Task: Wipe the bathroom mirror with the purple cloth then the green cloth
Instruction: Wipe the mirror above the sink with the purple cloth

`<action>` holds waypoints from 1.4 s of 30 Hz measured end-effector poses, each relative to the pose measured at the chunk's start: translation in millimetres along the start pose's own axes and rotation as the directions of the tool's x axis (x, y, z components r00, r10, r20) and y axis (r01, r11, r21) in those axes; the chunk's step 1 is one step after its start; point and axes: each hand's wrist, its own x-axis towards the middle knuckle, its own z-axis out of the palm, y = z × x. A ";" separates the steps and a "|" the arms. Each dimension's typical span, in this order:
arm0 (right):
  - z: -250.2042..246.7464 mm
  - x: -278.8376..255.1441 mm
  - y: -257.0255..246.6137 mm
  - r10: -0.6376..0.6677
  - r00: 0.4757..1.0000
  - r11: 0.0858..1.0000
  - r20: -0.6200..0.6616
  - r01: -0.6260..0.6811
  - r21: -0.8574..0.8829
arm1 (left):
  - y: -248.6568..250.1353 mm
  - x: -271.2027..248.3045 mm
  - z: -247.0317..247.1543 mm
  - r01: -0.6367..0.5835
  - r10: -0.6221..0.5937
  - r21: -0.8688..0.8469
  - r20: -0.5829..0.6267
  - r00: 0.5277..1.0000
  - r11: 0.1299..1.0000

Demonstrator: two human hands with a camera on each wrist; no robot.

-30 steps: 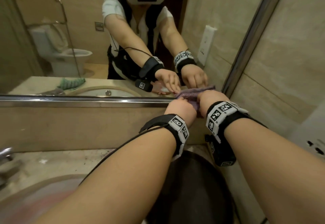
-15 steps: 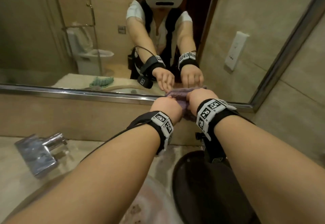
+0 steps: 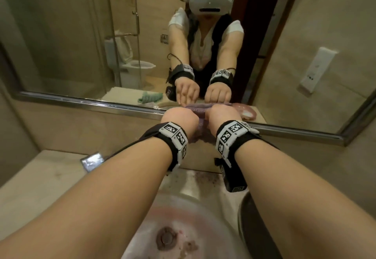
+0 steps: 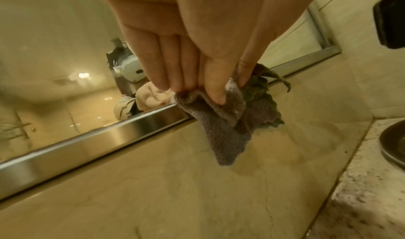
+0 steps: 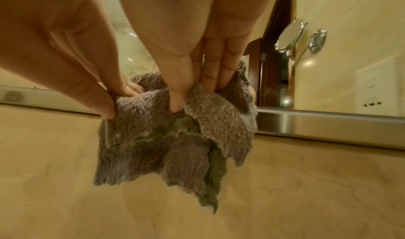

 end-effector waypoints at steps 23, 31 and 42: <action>-16.7 11.1 -102.3 -0.098 0.994 0.988 -0.054 0.090 -0.129 | -103.8 1.6 25.3 -0.043 0.036 -0.096 -0.070 0.997 0.994; -19.2 9.2 -104.5 -0.116 0.993 0.981 -0.039 0.108 -0.159 | -104.4 5.2 24.6 -0.014 0.006 -0.163 -0.048 0.999 0.987; -13.4 10.2 -122.5 -0.243 0.963 0.960 -0.115 0.222 -0.172 | -119.8 2.6 21.8 0.142 -0.134 -0.229 0.052 0.990 0.963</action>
